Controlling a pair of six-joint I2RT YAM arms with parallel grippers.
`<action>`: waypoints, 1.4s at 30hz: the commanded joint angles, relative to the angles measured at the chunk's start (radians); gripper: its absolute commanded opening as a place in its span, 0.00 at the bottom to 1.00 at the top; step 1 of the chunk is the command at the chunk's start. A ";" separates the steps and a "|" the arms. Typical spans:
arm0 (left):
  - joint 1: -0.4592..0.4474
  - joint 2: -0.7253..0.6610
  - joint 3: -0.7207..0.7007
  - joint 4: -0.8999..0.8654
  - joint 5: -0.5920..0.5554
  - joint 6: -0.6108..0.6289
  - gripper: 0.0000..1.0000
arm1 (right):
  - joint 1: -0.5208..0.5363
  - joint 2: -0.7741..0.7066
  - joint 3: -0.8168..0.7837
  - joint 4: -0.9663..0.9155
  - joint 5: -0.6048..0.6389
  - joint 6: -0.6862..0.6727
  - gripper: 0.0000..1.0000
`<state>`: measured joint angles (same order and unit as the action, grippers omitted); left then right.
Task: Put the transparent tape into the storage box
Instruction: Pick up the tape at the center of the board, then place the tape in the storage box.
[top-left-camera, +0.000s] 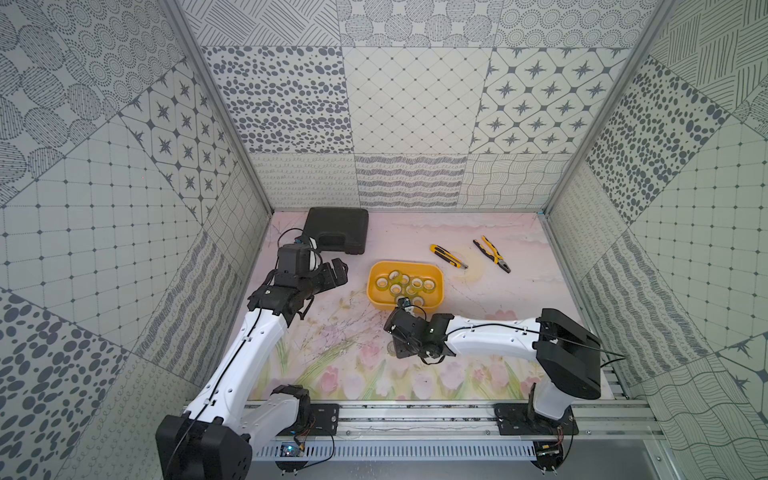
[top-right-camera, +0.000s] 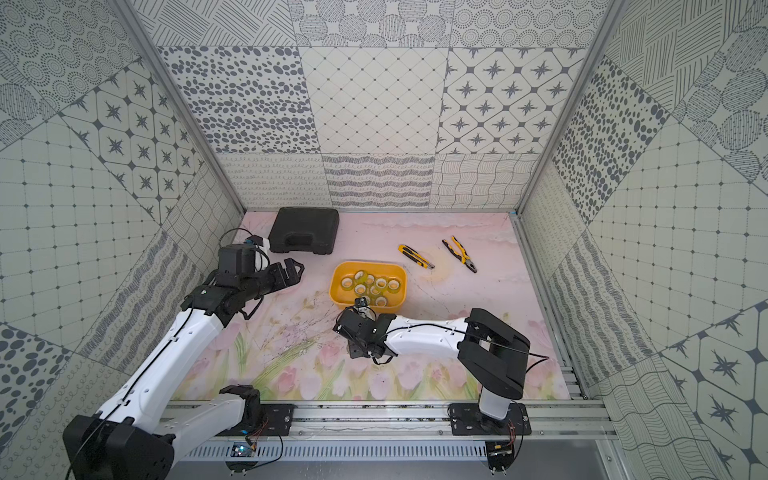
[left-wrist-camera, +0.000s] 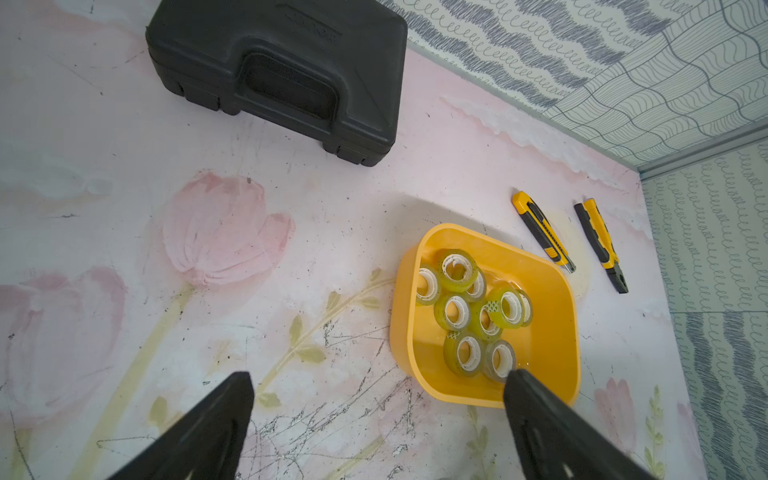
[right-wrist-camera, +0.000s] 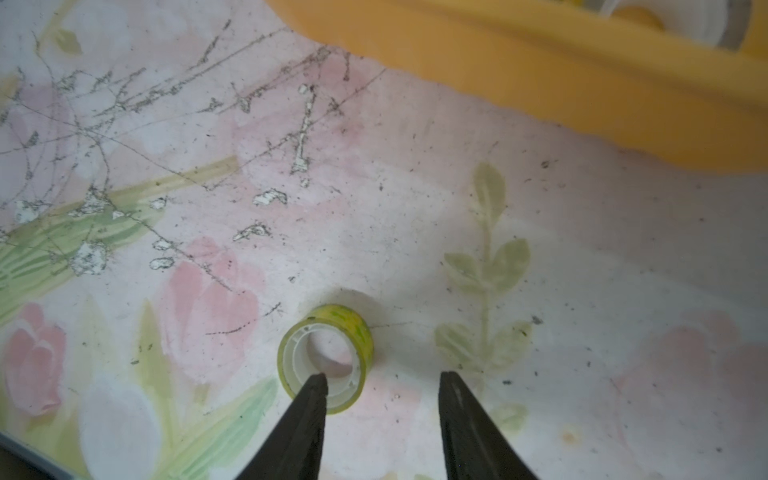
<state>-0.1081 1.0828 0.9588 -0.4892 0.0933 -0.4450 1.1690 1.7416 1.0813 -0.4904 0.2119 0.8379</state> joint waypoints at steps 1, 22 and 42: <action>0.003 0.007 0.001 0.016 0.024 0.009 0.99 | 0.009 0.061 0.037 0.033 -0.021 -0.013 0.48; -0.003 -0.007 -0.009 0.034 0.043 0.002 0.99 | -0.021 -0.258 -0.118 -0.004 0.107 -0.047 0.04; -0.143 0.020 0.005 -0.002 -0.036 0.048 0.99 | -0.419 0.076 0.227 -0.008 -0.197 -0.332 0.05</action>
<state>-0.2363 1.1034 0.9554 -0.4835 0.0898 -0.4328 0.7490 1.7718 1.2640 -0.5117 0.0860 0.5415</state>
